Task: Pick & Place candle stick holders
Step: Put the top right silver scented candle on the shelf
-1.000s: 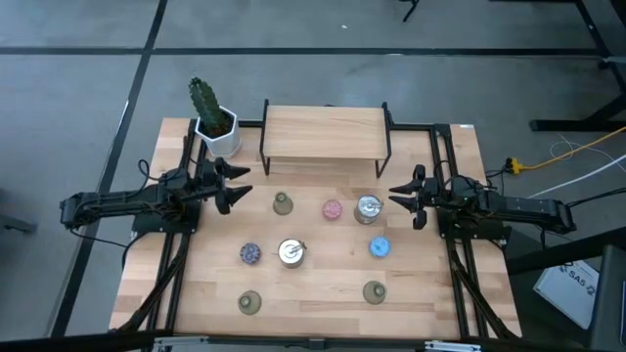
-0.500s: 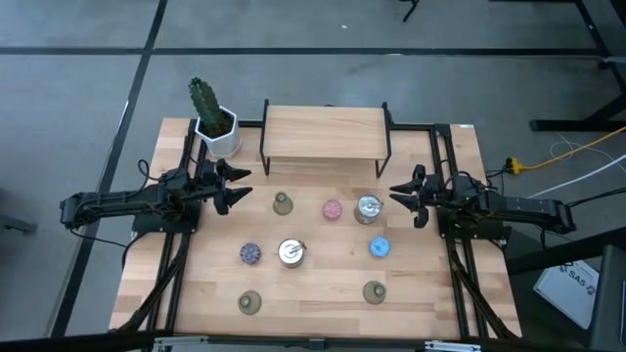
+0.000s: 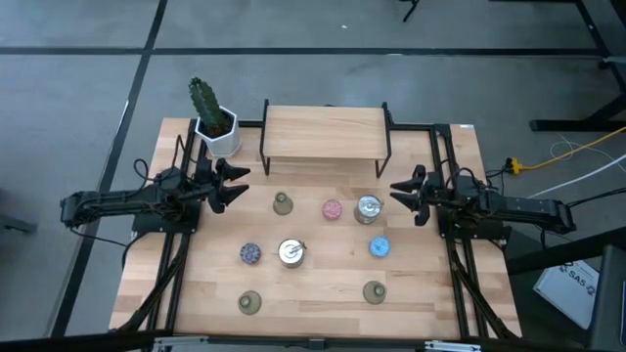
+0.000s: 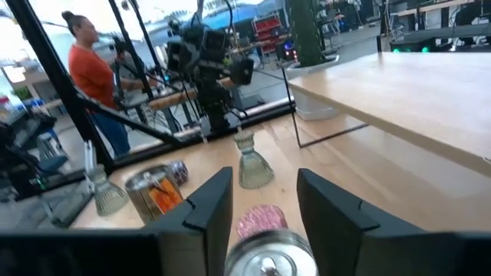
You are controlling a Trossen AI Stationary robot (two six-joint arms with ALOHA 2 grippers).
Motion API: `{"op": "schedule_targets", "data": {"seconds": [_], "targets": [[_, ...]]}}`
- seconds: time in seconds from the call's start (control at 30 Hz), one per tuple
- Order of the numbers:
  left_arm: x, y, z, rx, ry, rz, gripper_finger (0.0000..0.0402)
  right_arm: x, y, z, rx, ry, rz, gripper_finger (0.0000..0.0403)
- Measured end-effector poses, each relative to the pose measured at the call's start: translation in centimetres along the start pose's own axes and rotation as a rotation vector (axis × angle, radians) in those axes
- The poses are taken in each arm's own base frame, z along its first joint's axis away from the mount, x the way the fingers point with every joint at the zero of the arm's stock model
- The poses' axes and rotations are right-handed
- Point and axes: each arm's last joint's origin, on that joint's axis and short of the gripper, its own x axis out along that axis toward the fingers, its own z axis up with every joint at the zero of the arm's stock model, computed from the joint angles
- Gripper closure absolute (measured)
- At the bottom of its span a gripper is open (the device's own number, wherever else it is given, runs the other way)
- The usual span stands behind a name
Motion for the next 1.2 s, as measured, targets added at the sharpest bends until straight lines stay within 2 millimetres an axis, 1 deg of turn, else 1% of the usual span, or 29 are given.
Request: {"op": "schedule_targets", "data": {"seconds": [0.17, 0.33, 0.43, 0.63, 0.8, 0.93, 1.2], "targets": [[0.3, -1.0, 1.4, 0.034, 0.027, 0.015, 0.0048, 0.0, 0.2, 0.6, -0.004, -0.039, 0.015, 0.0243], [0.9, -2.0, 2.8, 0.103, 0.084, 0.032, 0.0057, -0.3, 0.7, 2.2, -0.053, 0.011, -0.001, 0.0248], [1.4, -2.7, 3.5, 0.106, 0.095, 0.009, 0.0071, -0.5, 1.1, 3.6, -0.088, 0.035, -0.008, 0.0249], [2.0, -3.9, 5.1, 0.149, 0.085, -0.02, 0.0107, -0.6, 2.1, 6.7, -0.116, 0.029, -0.007, 0.0249], [2.4, -4.9, 6.6, 0.168, 0.065, -0.03, 0.0135, -0.6, 2.7, 8.4, -0.161, 0.044, -0.007, 0.0249], [2.6, -5.4, 7.6, 0.174, 0.121, -0.004, 0.0155, -0.5, 3.0, 9.6, -0.184, 0.045, -0.007, 0.0249], [3.2, -7.5, 11.2, 0.216, 0.12, -0.006, 0.0185, -0.4, 3.6, 11.2, -0.189, 0.024, -0.002, 0.0247]]}}
